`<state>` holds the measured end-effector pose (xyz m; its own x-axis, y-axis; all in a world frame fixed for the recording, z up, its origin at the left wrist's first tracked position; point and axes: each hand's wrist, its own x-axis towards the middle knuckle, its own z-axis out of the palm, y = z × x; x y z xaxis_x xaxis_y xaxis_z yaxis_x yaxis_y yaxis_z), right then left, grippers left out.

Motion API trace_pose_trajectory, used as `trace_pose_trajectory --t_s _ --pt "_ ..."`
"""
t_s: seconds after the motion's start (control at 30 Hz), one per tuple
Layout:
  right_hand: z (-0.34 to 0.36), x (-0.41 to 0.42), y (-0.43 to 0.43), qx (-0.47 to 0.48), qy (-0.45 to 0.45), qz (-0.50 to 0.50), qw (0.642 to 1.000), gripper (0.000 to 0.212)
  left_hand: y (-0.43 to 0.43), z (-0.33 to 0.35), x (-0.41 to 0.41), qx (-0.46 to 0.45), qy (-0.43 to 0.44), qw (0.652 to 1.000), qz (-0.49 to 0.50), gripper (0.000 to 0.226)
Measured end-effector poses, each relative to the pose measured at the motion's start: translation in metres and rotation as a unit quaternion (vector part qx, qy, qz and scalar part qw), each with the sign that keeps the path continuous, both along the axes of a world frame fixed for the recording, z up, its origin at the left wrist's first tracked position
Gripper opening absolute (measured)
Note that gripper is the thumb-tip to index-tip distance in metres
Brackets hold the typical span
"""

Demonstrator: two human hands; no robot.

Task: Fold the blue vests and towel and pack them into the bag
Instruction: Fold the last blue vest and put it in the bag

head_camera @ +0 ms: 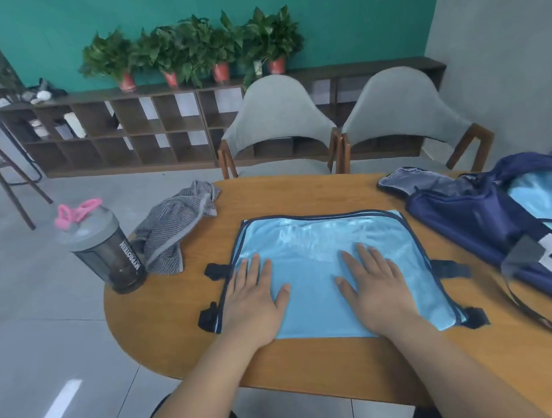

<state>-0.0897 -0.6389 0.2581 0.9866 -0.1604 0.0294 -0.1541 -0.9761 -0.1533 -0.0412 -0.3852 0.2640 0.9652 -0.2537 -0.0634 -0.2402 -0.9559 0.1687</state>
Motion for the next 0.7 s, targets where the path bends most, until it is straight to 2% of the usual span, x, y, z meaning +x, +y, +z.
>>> trace_pose_trajectory --t_s 0.13,0.3,0.4,0.5,0.7 --pt "0.007 -0.011 -0.034 -0.011 0.014 -0.045 0.999 0.073 0.006 0.003 0.006 0.006 -0.007 1.0 -0.015 0.079" --pt "0.016 -0.015 -0.04 -0.026 0.018 -0.073 0.997 0.075 -0.006 0.01 0.007 0.001 -0.021 0.999 -0.029 0.079" --pt "0.021 -0.025 -0.006 -0.022 -0.016 -0.034 0.999 0.075 -0.028 0.015 -0.014 -0.022 -0.02 0.997 -0.07 0.074" --pt "0.014 -0.041 0.033 0.017 -0.014 0.04 0.999 0.086 -0.043 0.007 -0.032 -0.011 -0.006 0.996 -0.093 0.075" --pt "0.003 -0.052 -0.002 0.002 0.0 0.013 1.0 0.086 -0.001 0.002 -0.018 0.025 0.013 0.999 -0.045 0.082"
